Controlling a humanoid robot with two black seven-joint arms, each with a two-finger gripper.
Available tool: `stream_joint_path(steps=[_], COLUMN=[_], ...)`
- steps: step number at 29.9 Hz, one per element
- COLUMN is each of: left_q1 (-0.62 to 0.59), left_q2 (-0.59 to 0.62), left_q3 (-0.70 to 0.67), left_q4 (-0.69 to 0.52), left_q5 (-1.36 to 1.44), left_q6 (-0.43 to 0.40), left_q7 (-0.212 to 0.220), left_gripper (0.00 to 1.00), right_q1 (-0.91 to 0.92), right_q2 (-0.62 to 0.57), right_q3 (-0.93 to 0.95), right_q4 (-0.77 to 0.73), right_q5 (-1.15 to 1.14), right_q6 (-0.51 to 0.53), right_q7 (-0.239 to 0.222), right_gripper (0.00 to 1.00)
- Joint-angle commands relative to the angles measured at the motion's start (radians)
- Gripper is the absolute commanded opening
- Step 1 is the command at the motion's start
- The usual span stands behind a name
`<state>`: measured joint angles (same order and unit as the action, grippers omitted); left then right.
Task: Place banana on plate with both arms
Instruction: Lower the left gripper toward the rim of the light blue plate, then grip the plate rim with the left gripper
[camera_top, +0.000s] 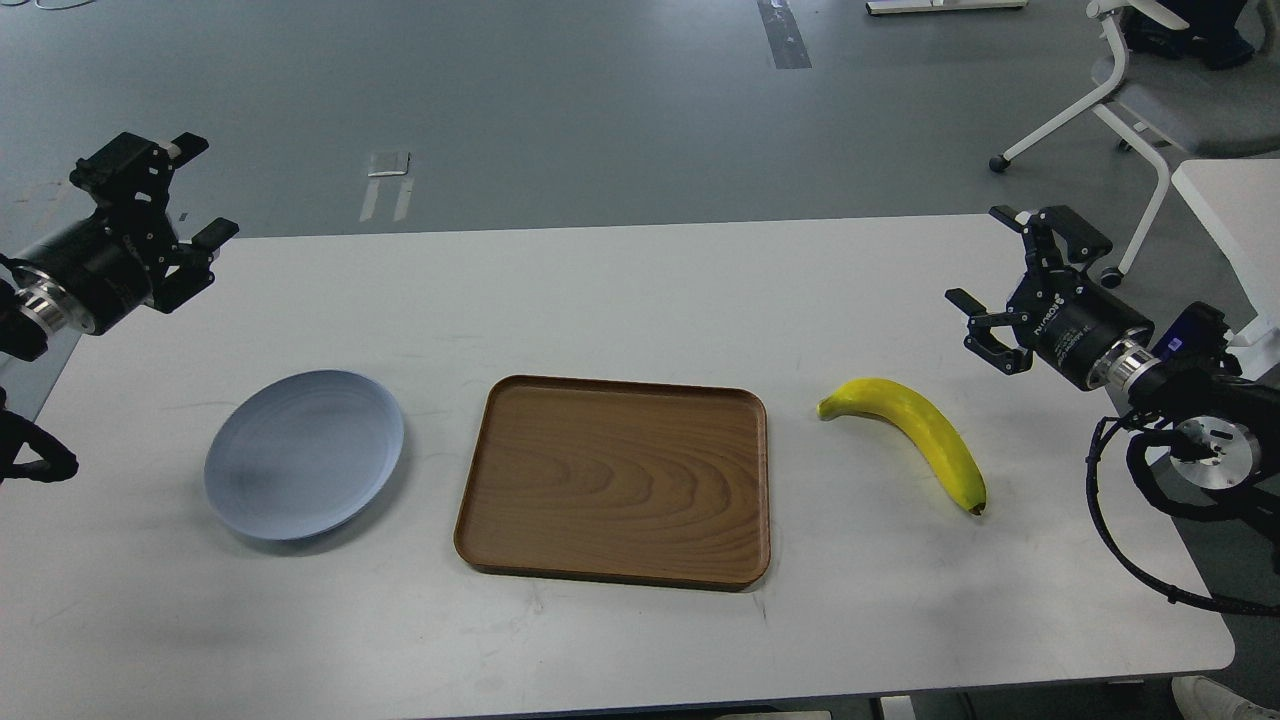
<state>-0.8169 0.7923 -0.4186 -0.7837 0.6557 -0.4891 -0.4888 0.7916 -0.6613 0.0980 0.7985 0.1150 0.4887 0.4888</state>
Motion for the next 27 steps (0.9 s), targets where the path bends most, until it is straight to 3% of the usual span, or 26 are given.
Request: stream_joint_path(steps=[1,5,8,11,20,27], left_q1=[-0.016,-0.016,-0.008,0.002,0.03,0.067], left_q2=[0.079,0.117,0.116,0.114,0.058,0.039], left_q3=[0.003,0.006,0.015,0.034,0.21,0.248], left_q4=[-0.176,-0.31,-0.313,-0.278,0.009,0.047], left_q5=[0.252,0.587,0.885,1.05,1.055,0.975], left_q6=[0.0,0.0,0.0,0.082,0.24,0.251], left_q7=[0.0,0.0,0.0,0.0,0.0,0.0], left_gripper=[0.99,0.99,0.99,0.99,0.99,0.96], right_q1=[0.0,0.0,0.0,0.001,0.008,0.005], right_q2=[0.0,0.002,0.005,0.005,0.002,0.002], right_q3=[0.0,-0.001,-0.001,0.0,0.0,0.0], right_q4=[-0.002,-0.002,-0.001,-0.001,-0.001,-0.001], right_q5=[0.0,0.0,-0.001,-0.001,-0.001,-0.001], right_q6=[0.0,0.0,0.0,0.0,0.0,0.0], right_q7=[0.0,0.0,0.0,0.0,0.0,0.0], right_gripper=[1.0,1.0,1.0,1.0,1.0,1.0])
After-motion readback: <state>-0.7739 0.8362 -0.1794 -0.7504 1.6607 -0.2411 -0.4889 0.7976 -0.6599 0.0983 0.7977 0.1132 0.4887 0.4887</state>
